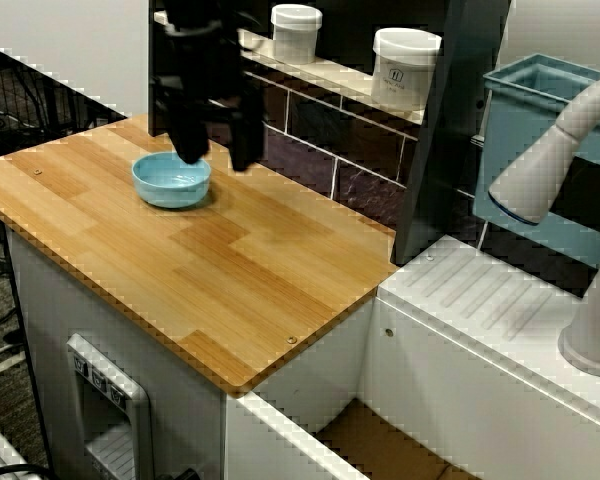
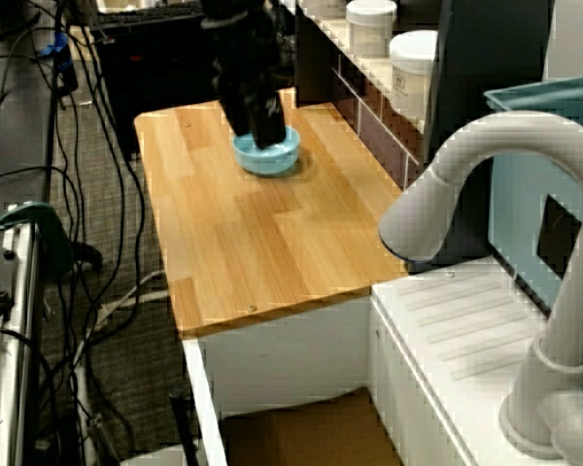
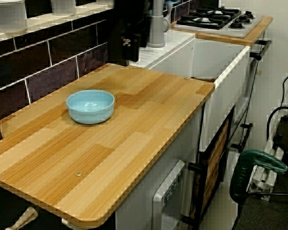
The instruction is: Push into sink
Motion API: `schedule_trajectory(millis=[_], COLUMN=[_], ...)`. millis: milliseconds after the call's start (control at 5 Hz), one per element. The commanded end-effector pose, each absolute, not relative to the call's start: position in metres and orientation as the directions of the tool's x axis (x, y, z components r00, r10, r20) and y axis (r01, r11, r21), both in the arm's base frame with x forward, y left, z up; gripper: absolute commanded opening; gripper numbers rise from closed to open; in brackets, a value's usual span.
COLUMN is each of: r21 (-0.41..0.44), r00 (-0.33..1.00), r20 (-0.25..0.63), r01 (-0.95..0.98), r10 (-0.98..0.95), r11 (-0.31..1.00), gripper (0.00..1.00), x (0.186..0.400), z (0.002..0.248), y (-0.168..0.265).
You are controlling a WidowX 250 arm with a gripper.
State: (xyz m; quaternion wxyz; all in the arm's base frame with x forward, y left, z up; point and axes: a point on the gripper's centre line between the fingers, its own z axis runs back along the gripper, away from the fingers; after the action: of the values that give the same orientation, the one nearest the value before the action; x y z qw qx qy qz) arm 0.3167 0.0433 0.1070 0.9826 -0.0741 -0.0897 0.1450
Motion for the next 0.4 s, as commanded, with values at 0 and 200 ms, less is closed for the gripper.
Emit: schedule_trajectory(millis=[0,200], r21=[-0.084,-0.1], r00=[0.925,0.948], r20=[0.241,0.231], r01=[-0.28,-0.202], r10=[0.293,0.22], r11=[0.956,0.974], gripper=[1.0,1.0], x=[0.319,0.32], z=[0.1,0.087], y=[0.117,0.122])
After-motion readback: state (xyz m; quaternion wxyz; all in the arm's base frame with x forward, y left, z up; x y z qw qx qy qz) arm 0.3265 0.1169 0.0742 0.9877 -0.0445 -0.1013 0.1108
